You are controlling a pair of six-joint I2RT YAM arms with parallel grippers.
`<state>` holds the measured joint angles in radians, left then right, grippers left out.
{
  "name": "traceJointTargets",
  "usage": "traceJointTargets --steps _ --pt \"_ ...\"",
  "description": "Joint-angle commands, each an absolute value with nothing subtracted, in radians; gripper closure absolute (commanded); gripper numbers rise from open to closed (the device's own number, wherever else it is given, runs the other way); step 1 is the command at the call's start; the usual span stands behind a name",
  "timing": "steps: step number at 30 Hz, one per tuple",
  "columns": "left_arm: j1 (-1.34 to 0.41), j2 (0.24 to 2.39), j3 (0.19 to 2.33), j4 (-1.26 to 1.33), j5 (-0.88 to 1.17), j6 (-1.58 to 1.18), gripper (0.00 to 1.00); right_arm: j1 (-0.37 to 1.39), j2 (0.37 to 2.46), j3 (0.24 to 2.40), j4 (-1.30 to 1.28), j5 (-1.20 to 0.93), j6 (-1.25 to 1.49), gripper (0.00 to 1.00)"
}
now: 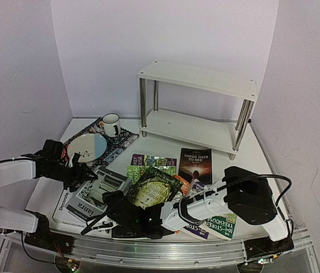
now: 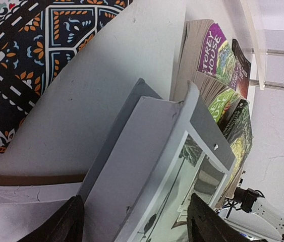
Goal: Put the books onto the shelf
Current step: Pick up the book from the center of the board.
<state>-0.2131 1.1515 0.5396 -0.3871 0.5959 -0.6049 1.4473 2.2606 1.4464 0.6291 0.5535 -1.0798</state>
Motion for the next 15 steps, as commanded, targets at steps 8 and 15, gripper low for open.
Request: traceJointTargets --steps 8,15 --pt "-0.216 1.162 0.579 -0.36 0.68 -0.612 0.33 1.458 2.234 1.407 0.882 0.637 -1.282 0.53" --pt "-0.216 1.1 0.626 -0.362 0.696 -0.64 0.2 1.462 2.191 1.374 0.955 0.654 -1.337 0.63"
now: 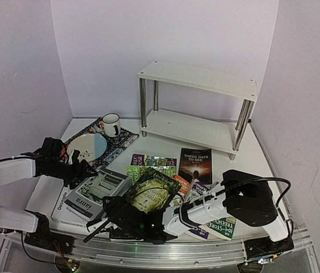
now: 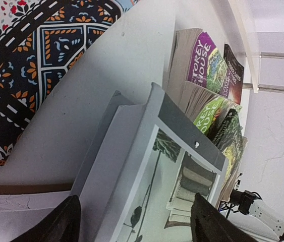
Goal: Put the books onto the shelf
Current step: Pick up the book from the center of the board, then place the book on the shelf.
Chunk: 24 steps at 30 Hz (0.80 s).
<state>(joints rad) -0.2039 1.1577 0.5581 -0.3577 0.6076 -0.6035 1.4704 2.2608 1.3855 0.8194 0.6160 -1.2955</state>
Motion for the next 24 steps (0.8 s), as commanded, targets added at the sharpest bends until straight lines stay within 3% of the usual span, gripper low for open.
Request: traceJointTargets --steps 1,6,16,24 --pt "-0.216 1.067 0.636 -0.363 0.678 -0.651 0.18 1.463 2.179 1.364 0.957 0.656 -1.334 0.63" --pt "-0.216 0.921 0.709 -0.369 0.588 -0.709 0.12 1.463 2.091 1.306 0.961 0.659 -1.318 0.63" --pt "-0.216 0.753 0.853 -0.461 0.318 -0.728 0.11 1.465 1.927 1.159 1.043 0.724 -1.415 0.63" --pt "-0.215 0.752 0.885 -0.465 0.288 -0.713 0.11 1.42 1.678 0.98 1.051 0.802 -1.463 0.61"
